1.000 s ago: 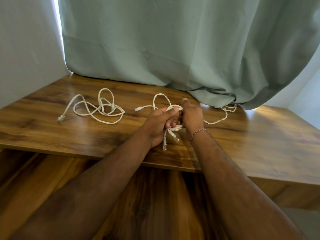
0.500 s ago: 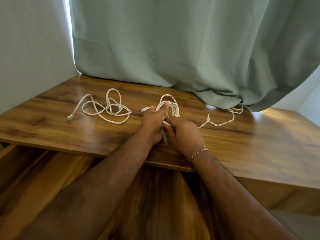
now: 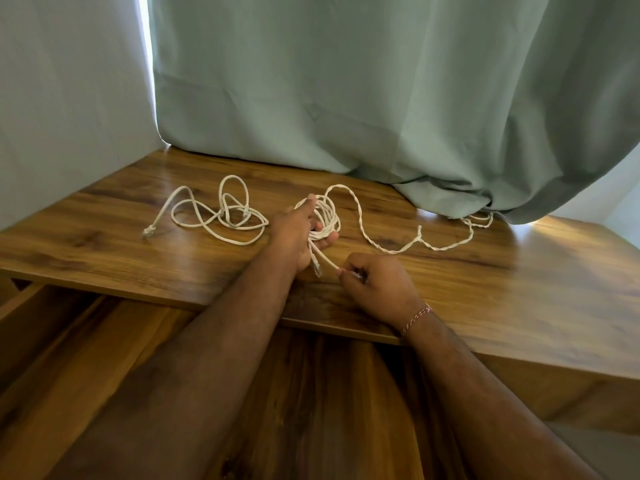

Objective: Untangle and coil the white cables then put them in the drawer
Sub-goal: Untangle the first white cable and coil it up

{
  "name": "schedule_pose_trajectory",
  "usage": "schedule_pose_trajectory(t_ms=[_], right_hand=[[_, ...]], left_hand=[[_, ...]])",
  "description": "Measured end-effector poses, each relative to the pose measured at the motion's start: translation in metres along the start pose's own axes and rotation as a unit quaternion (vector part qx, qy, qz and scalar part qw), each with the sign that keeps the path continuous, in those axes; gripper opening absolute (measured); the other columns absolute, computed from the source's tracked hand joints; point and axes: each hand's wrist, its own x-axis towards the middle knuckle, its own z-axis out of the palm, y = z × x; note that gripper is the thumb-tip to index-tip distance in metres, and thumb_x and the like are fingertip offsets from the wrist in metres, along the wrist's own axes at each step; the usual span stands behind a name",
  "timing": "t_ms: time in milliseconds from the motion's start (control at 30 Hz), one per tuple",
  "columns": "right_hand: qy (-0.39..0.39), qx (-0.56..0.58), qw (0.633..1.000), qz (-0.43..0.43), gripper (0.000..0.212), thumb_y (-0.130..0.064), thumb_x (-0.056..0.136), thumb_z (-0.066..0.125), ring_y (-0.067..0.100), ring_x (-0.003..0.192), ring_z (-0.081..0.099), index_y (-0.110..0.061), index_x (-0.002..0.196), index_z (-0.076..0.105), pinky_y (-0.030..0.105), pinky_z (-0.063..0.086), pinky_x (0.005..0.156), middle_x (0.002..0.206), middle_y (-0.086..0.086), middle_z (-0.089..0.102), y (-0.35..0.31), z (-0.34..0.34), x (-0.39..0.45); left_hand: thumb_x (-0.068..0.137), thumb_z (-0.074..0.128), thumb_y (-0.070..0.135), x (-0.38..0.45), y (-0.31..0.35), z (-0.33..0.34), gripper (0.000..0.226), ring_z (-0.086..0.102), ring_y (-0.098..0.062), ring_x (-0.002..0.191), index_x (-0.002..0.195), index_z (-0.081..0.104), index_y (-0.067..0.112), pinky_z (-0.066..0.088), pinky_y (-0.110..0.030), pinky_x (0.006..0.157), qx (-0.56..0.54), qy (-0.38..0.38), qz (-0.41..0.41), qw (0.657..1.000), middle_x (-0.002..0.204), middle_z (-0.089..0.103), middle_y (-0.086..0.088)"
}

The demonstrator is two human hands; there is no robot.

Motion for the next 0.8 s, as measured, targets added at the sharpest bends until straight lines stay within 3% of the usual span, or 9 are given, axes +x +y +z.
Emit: schedule_pose_trajectory(t_ms=[100,233,367,467,600,667,733,800], right_hand=[[-0.016,-0.026,0.999,-0.01,0.013,-0.039,0.096,0.062,0.009,0.066,0.062,-0.03,0.095,0.072,0.03,0.051,0.06,0.074,-0.009,0.07,-0.006,0.003,0.007],[-0.007,-0.04,0.999,-0.028,0.02,-0.039,0.102,0.055,0.012,0.069,0.058,-0.029,0.092,0.069,0.031,0.046,0.061,0.077,-0.011,0.067,-0.009,0.005,0.004],[-0.001,-0.064,0.998,-0.026,0.023,-0.039,0.102,0.053,0.013,0.068,0.055,-0.027,0.087,0.066,0.031,0.044,0.058,0.072,-0.014,0.058,0.001,-0.004,0.002],[-0.014,-0.005,0.999,0.036,0.019,-0.036,0.102,0.057,0.008,0.071,0.057,-0.03,0.088,0.068,0.03,0.046,0.065,0.073,-0.013,0.062,0.013,-0.004,0.005],[0.056,0.112,0.981,0.148,0.005,-0.035,0.094,0.071,0.005,0.083,0.064,-0.032,0.092,0.075,0.023,0.047,0.068,0.095,-0.008,0.068,0.016,-0.006,0.016],[0.078,0.264,0.933,0.233,0.004,-0.022,0.093,0.075,0.008,0.065,0.065,-0.024,0.097,0.076,0.025,0.051,0.058,0.086,0.0,0.072,0.01,-0.005,0.022],[0.102,0.485,0.817,0.295,0.022,0.001,0.093,0.07,0.01,0.055,0.061,-0.011,0.111,0.069,0.026,0.053,0.055,0.082,0.008,0.068,-0.001,-0.006,0.028],[0.155,0.62,0.699,0.321,0.039,0.013,0.091,0.065,0.013,0.06,0.063,-0.01,0.122,0.059,0.027,0.057,0.06,0.09,0.013,0.066,-0.008,-0.005,0.037]], left_hand=[[0.097,0.071,0.03,-0.004,0.0,0.0,0.036,0.065,-0.014,0.047,0.122,0.064,0.004,0.064,-0.056,0.075,-0.022,-0.012,0.014,1.0,0.071,0.053,-0.008],[0.1,0.067,0.029,0.003,0.003,-0.005,0.036,0.064,-0.021,0.074,0.125,0.064,0.003,0.062,-0.059,0.082,-0.063,-0.011,0.007,0.998,0.064,0.056,-0.006],[0.102,0.063,0.031,0.004,0.0,-0.003,0.027,0.052,-0.013,0.053,0.111,0.067,0.006,0.056,-0.055,0.097,-0.11,-0.026,0.035,0.993,0.051,0.042,0.0],[0.104,0.059,0.03,-0.005,-0.003,0.001,0.022,0.05,-0.014,0.052,0.101,0.064,0.01,0.056,-0.051,0.087,-0.117,-0.075,0.053,0.989,0.049,0.039,0.001],[0.107,0.052,0.028,-0.013,-0.006,0.002,0.025,0.051,-0.016,0.058,0.095,0.063,0.009,0.047,-0.048,0.082,-0.087,-0.135,0.097,0.982,0.053,0.041,0.0],[0.109,0.048,0.026,-0.016,-0.007,0.003,0.03,0.052,-0.018,0.061,0.087,0.061,0.009,0.049,-0.04,0.076,-0.069,-0.147,0.115,0.98,0.057,0.045,-0.002],[0.11,0.045,0.025,-0.017,-0.007,0.004,0.034,0.055,-0.02,0.064,0.084,0.06,0.009,0.051,-0.037,0.073,-0.056,-0.157,0.127,0.978,0.061,0.052,-0.006],[0.11,0.044,0.025,-0.019,-0.008,0.005,0.037,0.056,-0.021,0.066,0.082,0.064,0.01,0.051,-0.038,0.073,-0.051,-0.17,0.133,0.975,0.062,0.054,-0.006]])
